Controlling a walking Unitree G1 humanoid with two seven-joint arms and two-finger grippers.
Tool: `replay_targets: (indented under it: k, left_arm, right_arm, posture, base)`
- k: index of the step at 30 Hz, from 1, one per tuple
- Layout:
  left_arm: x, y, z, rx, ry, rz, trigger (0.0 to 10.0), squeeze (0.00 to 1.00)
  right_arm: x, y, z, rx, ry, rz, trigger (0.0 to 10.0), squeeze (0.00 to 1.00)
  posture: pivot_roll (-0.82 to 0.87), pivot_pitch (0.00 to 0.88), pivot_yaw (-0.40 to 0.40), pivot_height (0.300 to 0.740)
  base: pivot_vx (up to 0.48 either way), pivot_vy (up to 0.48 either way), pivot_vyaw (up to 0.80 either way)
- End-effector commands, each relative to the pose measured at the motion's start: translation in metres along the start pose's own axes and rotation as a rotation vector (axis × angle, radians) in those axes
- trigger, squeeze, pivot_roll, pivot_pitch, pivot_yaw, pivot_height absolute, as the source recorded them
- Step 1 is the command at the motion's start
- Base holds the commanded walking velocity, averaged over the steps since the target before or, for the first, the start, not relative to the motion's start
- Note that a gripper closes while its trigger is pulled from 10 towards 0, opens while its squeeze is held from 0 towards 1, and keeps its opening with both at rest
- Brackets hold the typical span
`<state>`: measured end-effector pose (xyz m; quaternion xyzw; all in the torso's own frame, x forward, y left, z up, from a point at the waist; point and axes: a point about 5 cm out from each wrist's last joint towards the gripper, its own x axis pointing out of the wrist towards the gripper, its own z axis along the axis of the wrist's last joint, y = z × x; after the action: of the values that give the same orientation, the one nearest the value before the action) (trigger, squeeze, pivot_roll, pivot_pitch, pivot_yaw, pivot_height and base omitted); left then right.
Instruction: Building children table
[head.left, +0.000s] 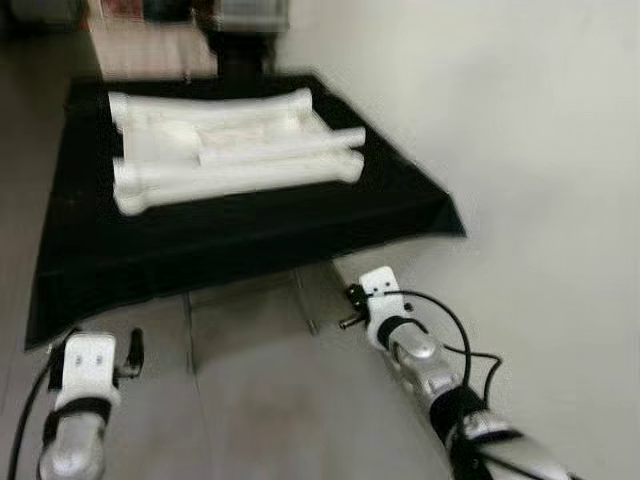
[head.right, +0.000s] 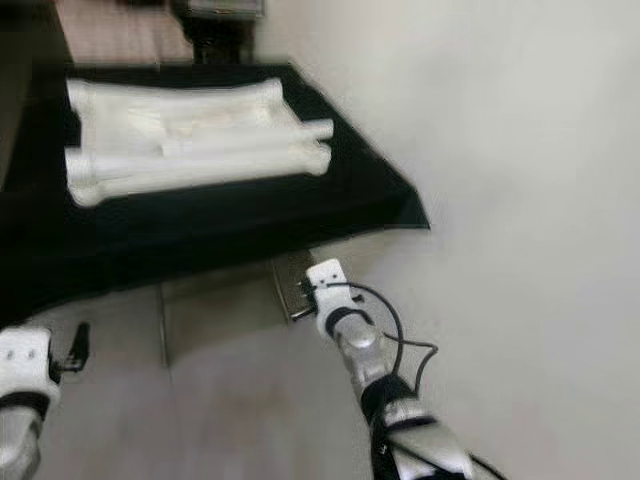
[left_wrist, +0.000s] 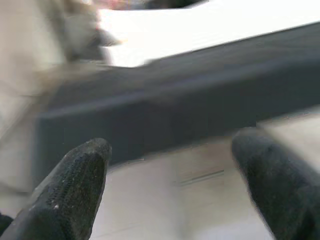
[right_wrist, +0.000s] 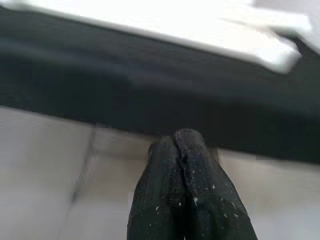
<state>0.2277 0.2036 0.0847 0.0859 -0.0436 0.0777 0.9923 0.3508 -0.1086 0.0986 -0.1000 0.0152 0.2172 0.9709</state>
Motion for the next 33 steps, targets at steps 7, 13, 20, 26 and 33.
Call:
replay_targets:
  k: [7, 13, 20, 26, 33]
  left_arm:
    - [-0.022, -0.036, -0.005, -0.061, 0.015, -0.117, 10.0, 0.0]
    - [-0.014, -0.036, 0.008, -0.105, 0.024, -0.052, 10.0, 0.0]
    - [-0.007, -0.029, 0.02, -0.086, 0.03, -0.008, 10.0, 0.0]
    - [-0.003, -0.03, 0.02, -0.088, 0.023, -0.007, 10.0, 0.0]
    - [-0.004, -0.027, 0.021, -0.077, 0.05, 0.0, 10.0, 0.0]
  right_arm:
    - [-0.019, 0.023, -0.004, 0.078, -0.071, 0.057, 10.0, 0.0]
    - [-0.013, 0.014, 0.003, 0.089, -0.091, 0.02, 10.0, 0.0]
    - [-0.016, 0.013, 0.008, 0.082, -0.117, 0.048, 10.0, 1.0]
    - [-0.017, 0.019, 0.01, 0.126, -0.138, 0.077, 10.0, 1.0]
    - [-0.016, 0.019, 0.009, 0.15, -0.131, 0.078, 10.0, 1.0]
  posture:
    - [-0.07, 0.0, -0.093, 0.74]
    - [-0.12, 0.0, -0.084, 0.74]
    - [-0.12, 0.0, -0.066, 0.74]
    - [-0.12, 0.0, -0.05, 0.74]
    - [-0.12, 0.0, -0.047, 0.74]
  base:
    - [0.0, 0.0, 0.0]
    - [0.0, 0.0, 0.0]
    - [0.0, 0.0, 0.0]
    - [0.0, 0.0, 0.0]
    - [0.0, 0.0, 0.0]
